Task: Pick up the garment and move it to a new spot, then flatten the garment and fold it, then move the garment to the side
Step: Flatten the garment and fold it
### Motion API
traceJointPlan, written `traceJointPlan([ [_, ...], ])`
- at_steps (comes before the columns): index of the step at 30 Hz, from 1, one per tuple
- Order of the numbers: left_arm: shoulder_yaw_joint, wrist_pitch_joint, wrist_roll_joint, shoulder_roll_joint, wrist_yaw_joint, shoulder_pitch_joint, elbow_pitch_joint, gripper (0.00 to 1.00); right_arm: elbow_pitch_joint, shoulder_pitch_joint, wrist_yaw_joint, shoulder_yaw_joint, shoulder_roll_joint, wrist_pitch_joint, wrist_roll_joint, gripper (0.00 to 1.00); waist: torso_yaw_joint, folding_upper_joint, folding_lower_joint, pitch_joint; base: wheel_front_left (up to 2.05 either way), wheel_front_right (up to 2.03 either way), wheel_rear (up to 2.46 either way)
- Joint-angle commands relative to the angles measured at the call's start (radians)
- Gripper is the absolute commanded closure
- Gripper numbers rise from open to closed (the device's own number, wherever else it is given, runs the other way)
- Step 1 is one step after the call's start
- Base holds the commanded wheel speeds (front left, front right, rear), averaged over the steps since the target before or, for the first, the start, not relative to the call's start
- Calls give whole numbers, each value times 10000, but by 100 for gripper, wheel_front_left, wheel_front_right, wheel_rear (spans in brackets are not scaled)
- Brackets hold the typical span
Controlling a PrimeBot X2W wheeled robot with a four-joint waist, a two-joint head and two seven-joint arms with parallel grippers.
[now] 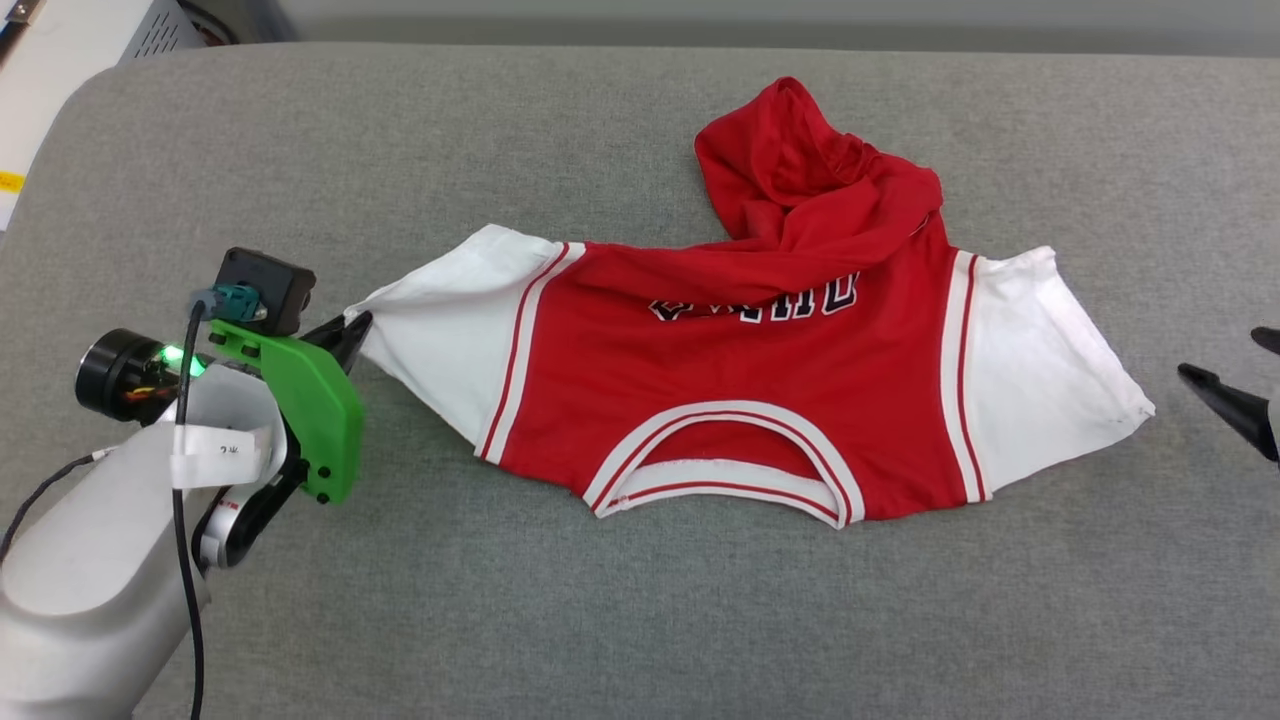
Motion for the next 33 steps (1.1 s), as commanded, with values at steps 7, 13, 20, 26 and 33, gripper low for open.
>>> traceJointPlan([
  [7, -113, -57, 447, -257, 258, -499, -469, 100, 1412, -1393, -6, 1541, 397, 431, 226, 0, 371, 0, 0, 824, 0, 0, 0],
  [13, -202, -105, 631, -428, 344, -735, -650, 100, 2501, -1911, -6, 2710, 703, 206, 372, 0, 577, 0, 0, 1208, 0, 0, 0],
  [20, -249, -197, 658, -457, 389, -714, -742, 100, 3254, -1874, -6, 4118, 779, 14, 900, 0, 592, 0, 0, 1309, 0, 0, 0],
  [26, -208, -293, 497, -367, 396, -503, -750, 100, 3344, -2330, -6, 4757, 759, -886, 1273, 100, 432, 0, 0, 1087, 0, 0, 0],
  [33, -50, -644, 34, -284, 260, 10, -1014, 100, 3250, -2687, -6, 4877, 581, -2440, 1577, 100, 351, 0, 0, 215, 0, 0, 0],
])
